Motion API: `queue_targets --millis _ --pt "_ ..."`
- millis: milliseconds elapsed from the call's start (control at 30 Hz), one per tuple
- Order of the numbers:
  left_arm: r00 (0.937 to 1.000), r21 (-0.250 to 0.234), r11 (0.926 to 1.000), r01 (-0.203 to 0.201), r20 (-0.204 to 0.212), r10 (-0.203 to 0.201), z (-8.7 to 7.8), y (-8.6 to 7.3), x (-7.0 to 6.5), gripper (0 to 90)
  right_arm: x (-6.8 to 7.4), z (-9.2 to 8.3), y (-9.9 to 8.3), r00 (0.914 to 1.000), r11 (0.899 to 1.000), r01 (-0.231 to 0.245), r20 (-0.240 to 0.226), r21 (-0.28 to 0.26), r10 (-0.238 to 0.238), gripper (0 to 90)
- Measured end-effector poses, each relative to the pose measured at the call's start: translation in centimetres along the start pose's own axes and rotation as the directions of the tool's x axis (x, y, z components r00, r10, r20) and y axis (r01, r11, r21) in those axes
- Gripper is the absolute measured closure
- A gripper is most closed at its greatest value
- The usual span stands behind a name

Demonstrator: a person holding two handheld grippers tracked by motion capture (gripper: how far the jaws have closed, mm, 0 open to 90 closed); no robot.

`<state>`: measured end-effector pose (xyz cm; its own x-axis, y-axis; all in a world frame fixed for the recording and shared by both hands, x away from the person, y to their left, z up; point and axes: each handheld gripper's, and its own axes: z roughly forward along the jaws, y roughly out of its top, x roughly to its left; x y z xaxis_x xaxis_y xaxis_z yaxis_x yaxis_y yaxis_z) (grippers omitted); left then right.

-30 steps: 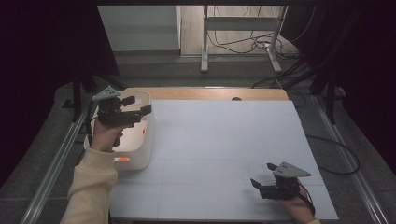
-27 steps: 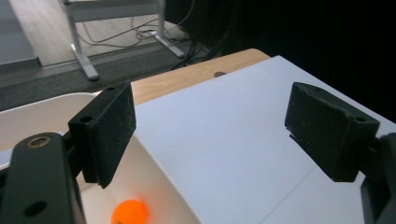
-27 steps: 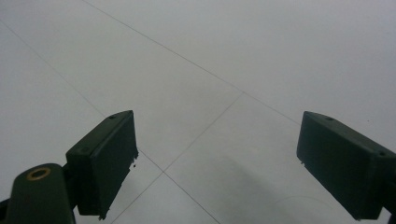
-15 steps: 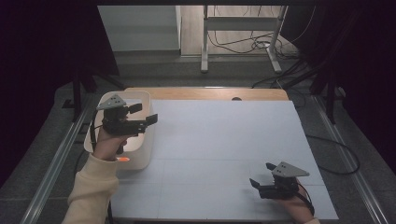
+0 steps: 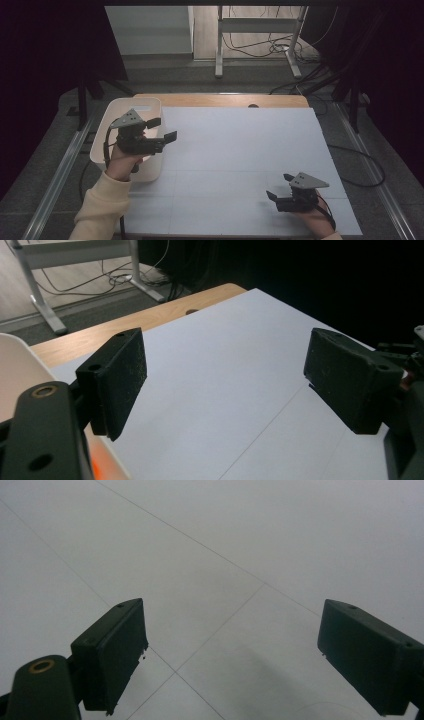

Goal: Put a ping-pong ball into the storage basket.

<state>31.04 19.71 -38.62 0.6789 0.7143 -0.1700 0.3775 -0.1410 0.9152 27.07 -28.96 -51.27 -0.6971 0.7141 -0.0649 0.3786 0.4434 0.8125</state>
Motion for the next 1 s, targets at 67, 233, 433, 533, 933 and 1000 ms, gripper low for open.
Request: queue_targets --millis 67,233,433,533,933,1000 --pt "0.9999 -0.002 1.0000 0.004 0.011 -0.004 0.1 -0.2 -0.2 18.6 0.0 0.0 0.0 1.0000 1.000 -0.002 -0.001 -0.001 0.002 12.6" --pt "0.9997 0.010 0.9998 -0.014 0.022 0.014 0.4 -0.5 -1.0 18.6 0.0 0.0 0.0 1.0000 1.000 0.001 -0.004 -0.002 -0.001 12.6" --pt "0.9984 0.009 0.9991 -0.042 0.039 0.042 0.7 -0.6 -2.1 18.6 0.0 0.0 0.0 1.0000 1.000 0.002 -0.003 -0.001 -0.002 12.7" --pt "0.9965 0.020 0.9965 -0.081 0.022 0.081 1.0 -0.7 -2.9 18.6 0.0 -0.1 0.0 1.0000 1.000 0.002 -0.003 -0.002 -0.002 12.7" --pt "0.9849 0.075 0.9824 -0.171 0.042 0.168 3.4 -1.9 -5.9 18.3 0.0 -0.2 0.0 0.9999 1.000 0.009 -0.004 -0.004 -0.009 12.7" --pt "0.9845 0.083 0.9815 -0.172 0.048 0.169 3.6 -2.1 -6.2 18.3 0.1 -0.2 0.0 1.0000 1.000 0.009 -0.003 -0.005 -0.009 12.8"
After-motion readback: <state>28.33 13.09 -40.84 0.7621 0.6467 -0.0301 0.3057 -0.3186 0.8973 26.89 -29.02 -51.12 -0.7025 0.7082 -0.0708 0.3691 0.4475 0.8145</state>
